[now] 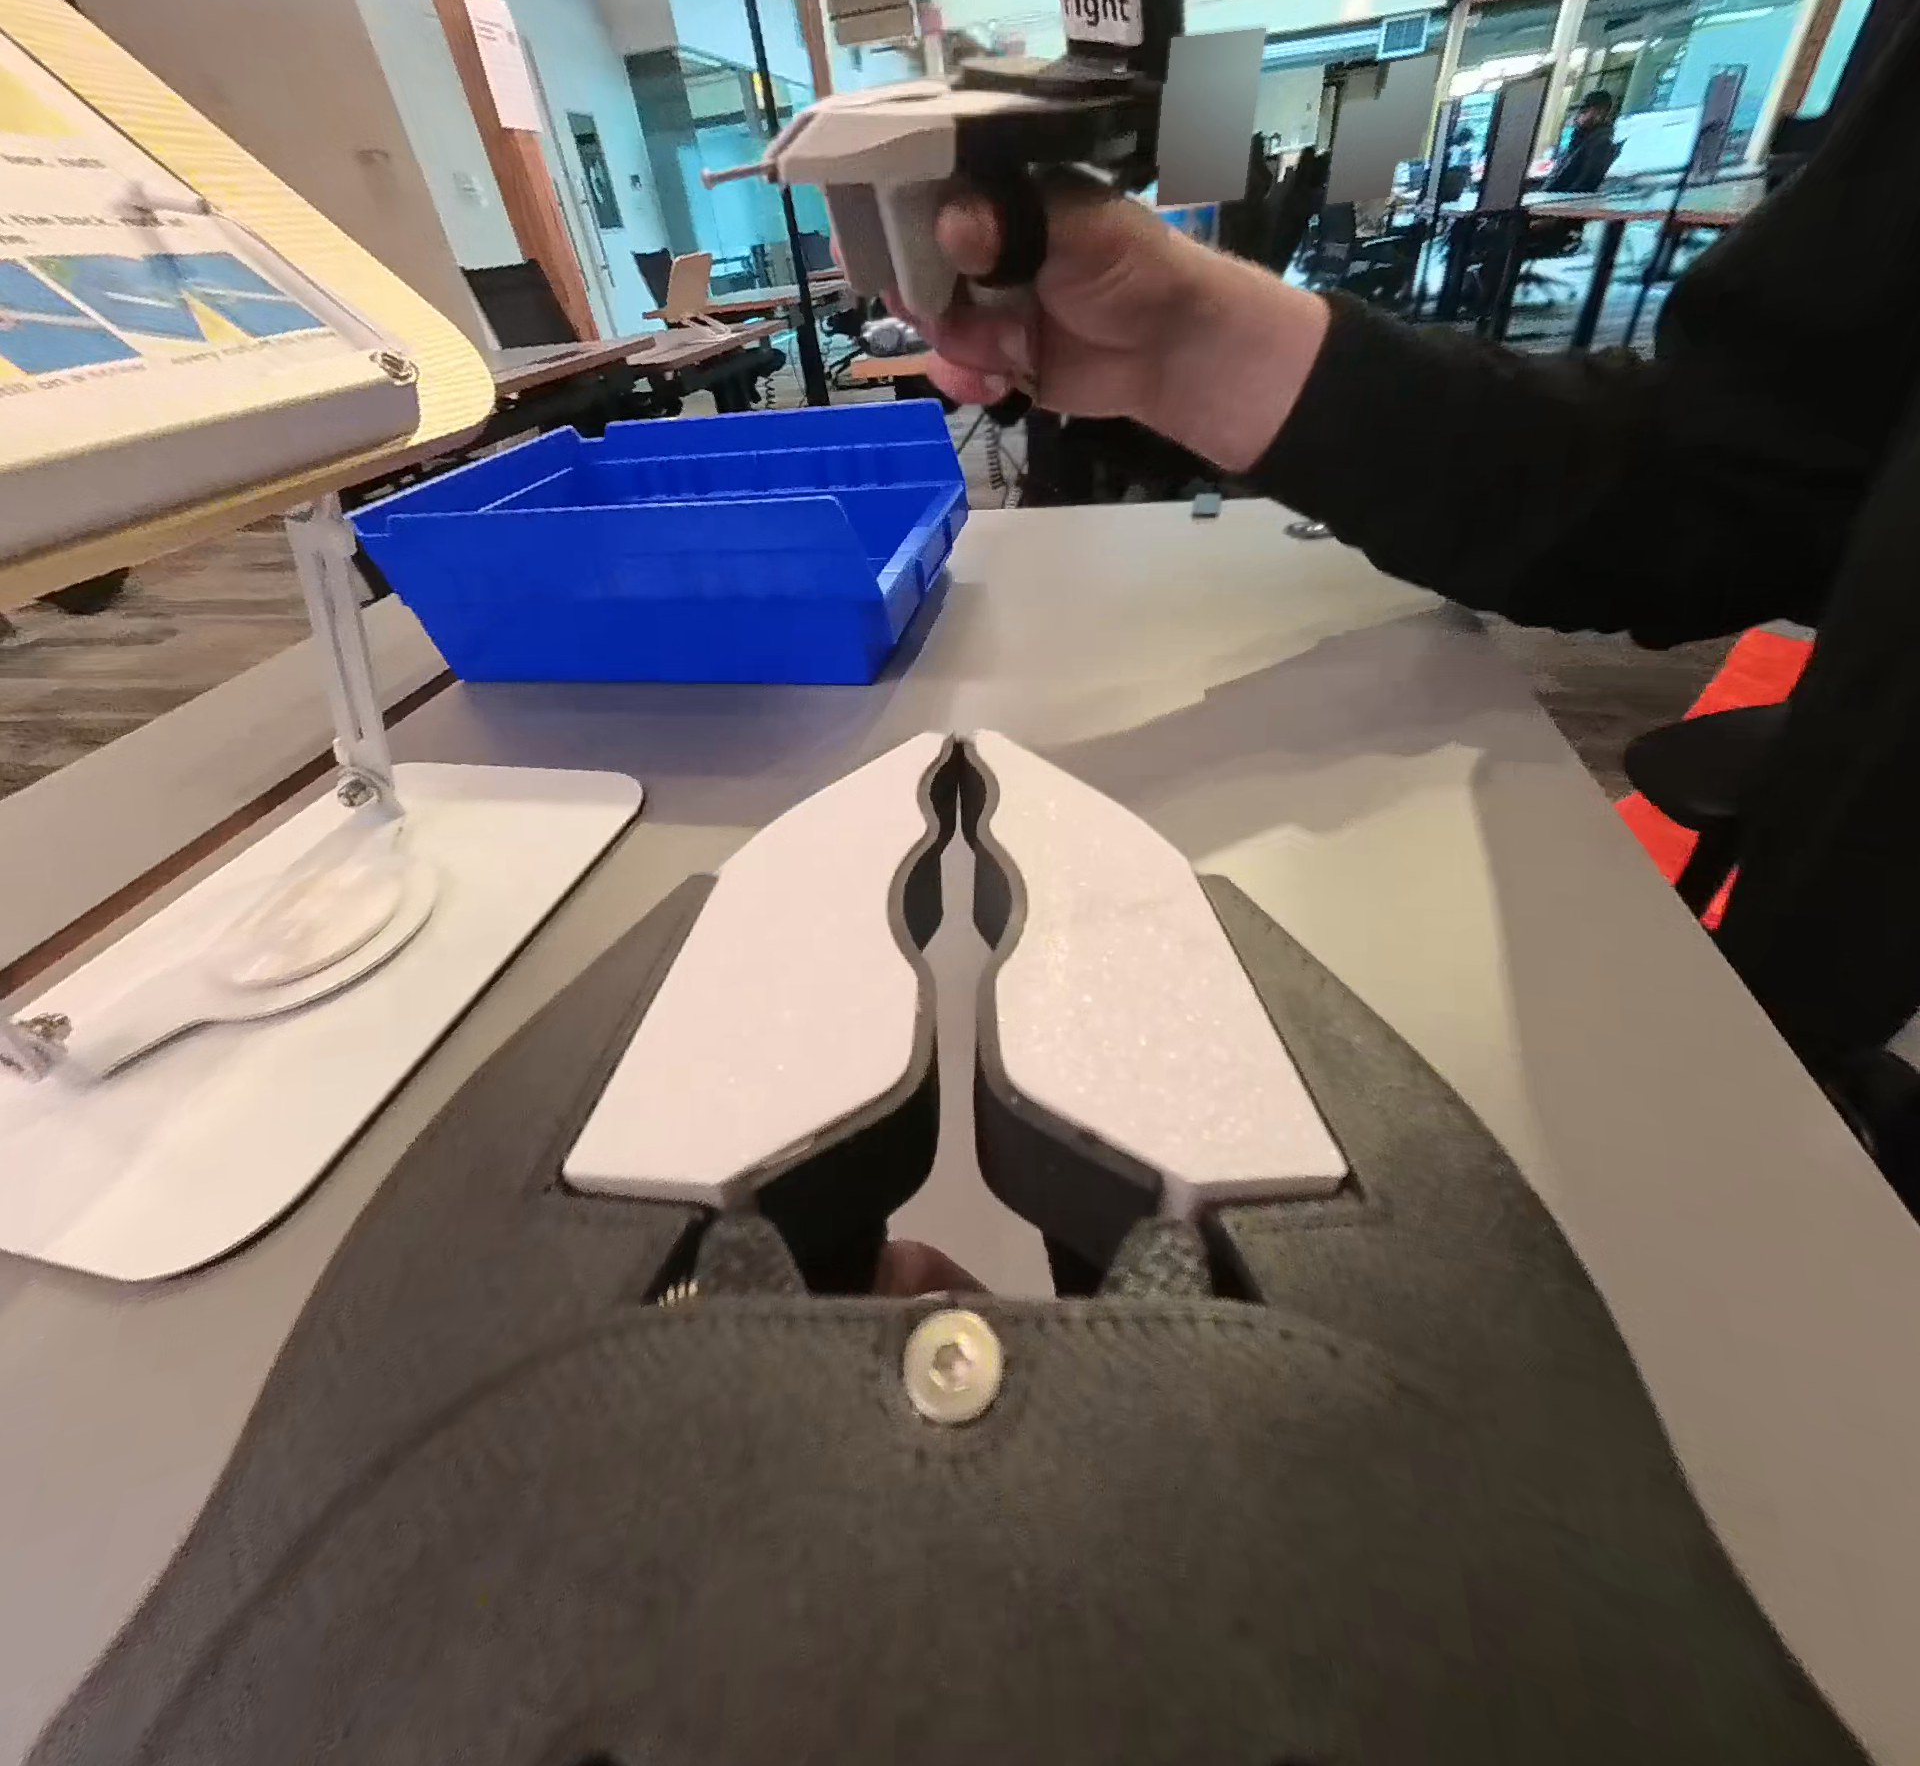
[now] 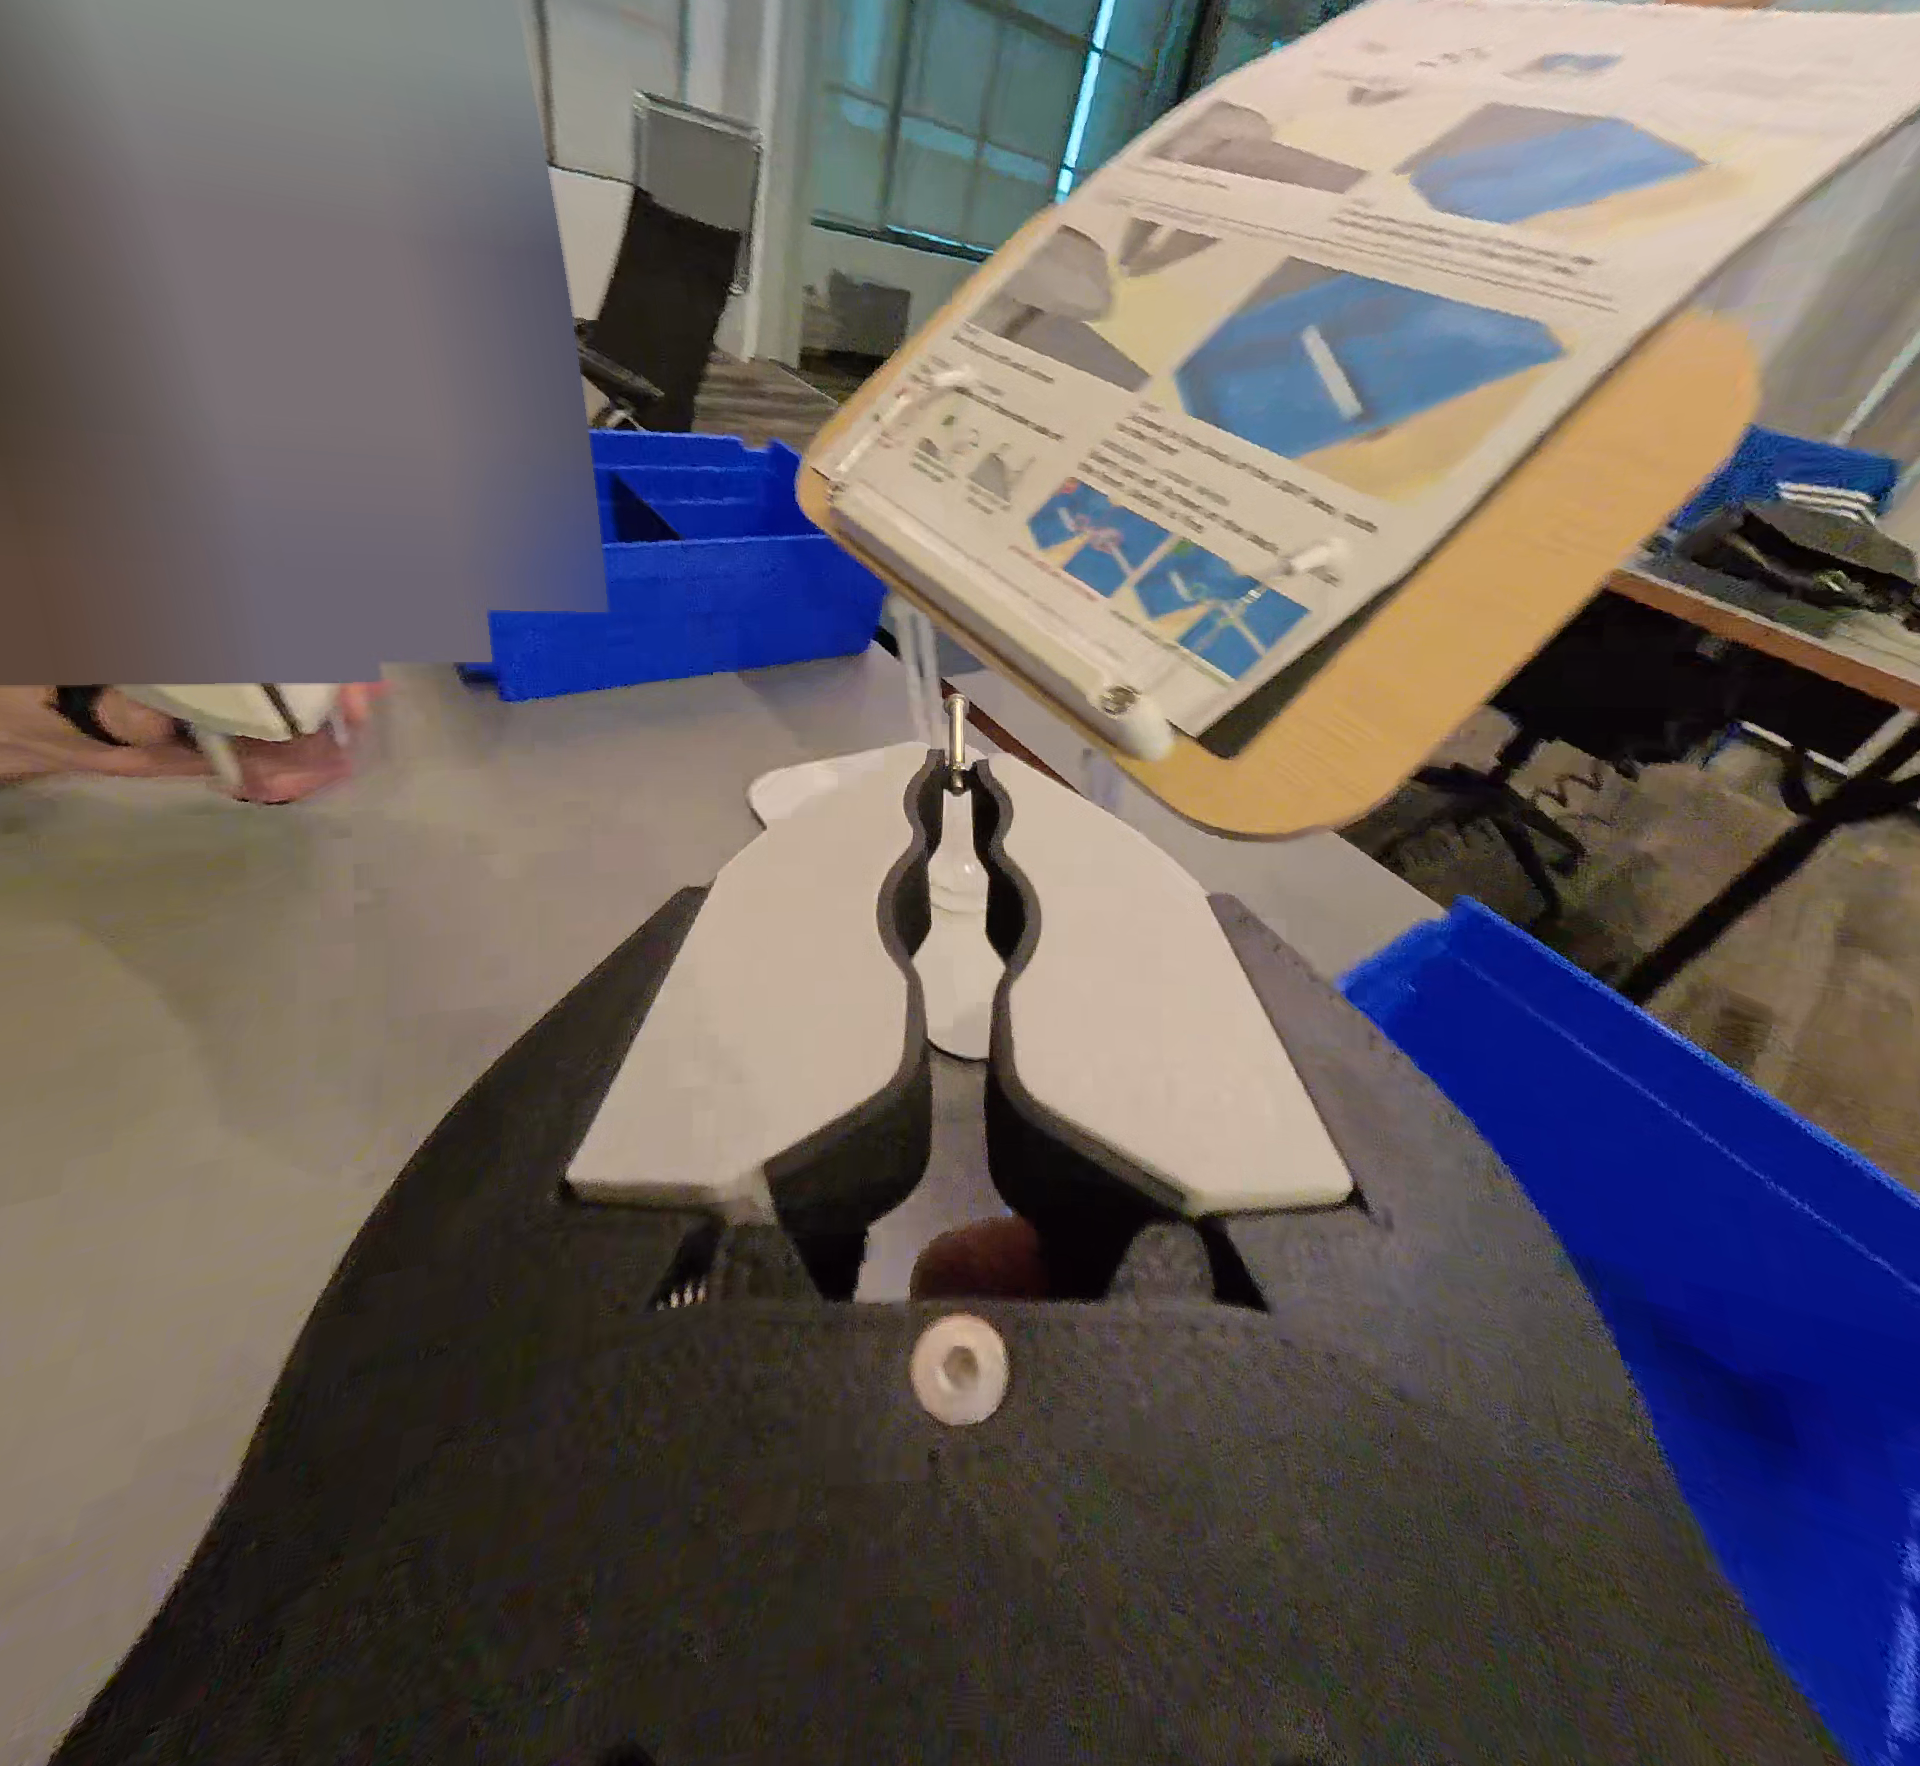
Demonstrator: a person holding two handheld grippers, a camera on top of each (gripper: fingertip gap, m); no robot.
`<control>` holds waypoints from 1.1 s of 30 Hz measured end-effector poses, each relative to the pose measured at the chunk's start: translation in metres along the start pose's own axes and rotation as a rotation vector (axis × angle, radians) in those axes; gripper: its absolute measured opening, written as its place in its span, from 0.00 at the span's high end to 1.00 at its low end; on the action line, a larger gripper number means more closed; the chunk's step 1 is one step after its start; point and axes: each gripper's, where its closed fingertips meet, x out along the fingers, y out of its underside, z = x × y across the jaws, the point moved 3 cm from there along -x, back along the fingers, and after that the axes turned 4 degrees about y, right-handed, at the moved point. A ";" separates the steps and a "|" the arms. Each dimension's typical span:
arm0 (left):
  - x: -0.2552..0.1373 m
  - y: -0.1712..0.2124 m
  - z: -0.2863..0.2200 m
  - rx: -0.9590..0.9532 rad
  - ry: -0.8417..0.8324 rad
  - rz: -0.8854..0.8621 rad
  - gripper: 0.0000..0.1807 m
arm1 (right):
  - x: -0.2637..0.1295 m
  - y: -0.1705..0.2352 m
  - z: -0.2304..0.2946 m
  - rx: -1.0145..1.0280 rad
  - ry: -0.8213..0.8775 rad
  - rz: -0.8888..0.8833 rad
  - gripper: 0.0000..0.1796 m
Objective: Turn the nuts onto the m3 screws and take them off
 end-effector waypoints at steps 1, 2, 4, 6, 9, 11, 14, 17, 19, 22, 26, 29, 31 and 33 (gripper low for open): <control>0.000 0.001 0.001 0.005 -0.013 0.011 1.00 | -0.001 0.005 -0.015 0.004 0.045 0.029 0.97; 0.000 0.003 0.003 0.003 -0.023 0.020 1.00 | -0.001 0.013 -0.030 0.000 0.096 0.073 0.97; 0.000 0.005 0.006 -0.018 -0.040 0.015 1.00 | 0.000 0.034 -0.056 -0.013 0.182 0.189 0.97; 0.000 0.009 0.009 -0.039 -0.043 0.020 1.00 | 0.005 0.060 -0.075 -0.023 0.242 0.314 0.97; 0.002 0.015 0.011 -0.044 -0.056 0.045 1.00 | 0.011 0.092 -0.086 -0.033 0.273 0.488 0.97; 0.004 0.016 0.011 -0.044 -0.051 0.041 1.00 | 0.014 0.110 -0.091 -0.057 0.288 0.601 0.97; 0.007 0.017 0.010 -0.040 -0.047 0.051 0.99 | 0.022 0.132 -0.095 -0.009 0.259 0.666 0.97; 0.008 0.019 0.010 -0.033 -0.053 0.061 0.98 | 0.024 0.151 -0.100 -0.019 0.258 0.759 0.97; 0.008 0.019 0.011 -0.032 -0.058 0.063 0.98 | 0.026 0.159 -0.098 0.016 0.233 0.795 0.97; 0.006 0.019 0.014 -0.039 -0.078 0.060 0.96 | 0.027 0.173 -0.095 0.040 0.206 0.854 0.96; 0.004 0.018 0.017 -0.046 -0.095 0.051 0.94 | 0.028 0.178 -0.093 0.035 0.191 0.890 0.84; 0.004 0.016 0.018 -0.039 -0.105 0.048 0.92 | 0.025 0.167 -0.099 0.040 0.230 0.847 0.83; 0.003 0.015 0.019 -0.035 -0.118 0.047 0.92 | 0.018 0.146 -0.106 0.046 0.287 0.754 0.86; 0.001 0.013 0.020 -0.036 -0.129 0.033 0.90 | 0.009 0.123 -0.113 0.053 0.344 0.645 0.88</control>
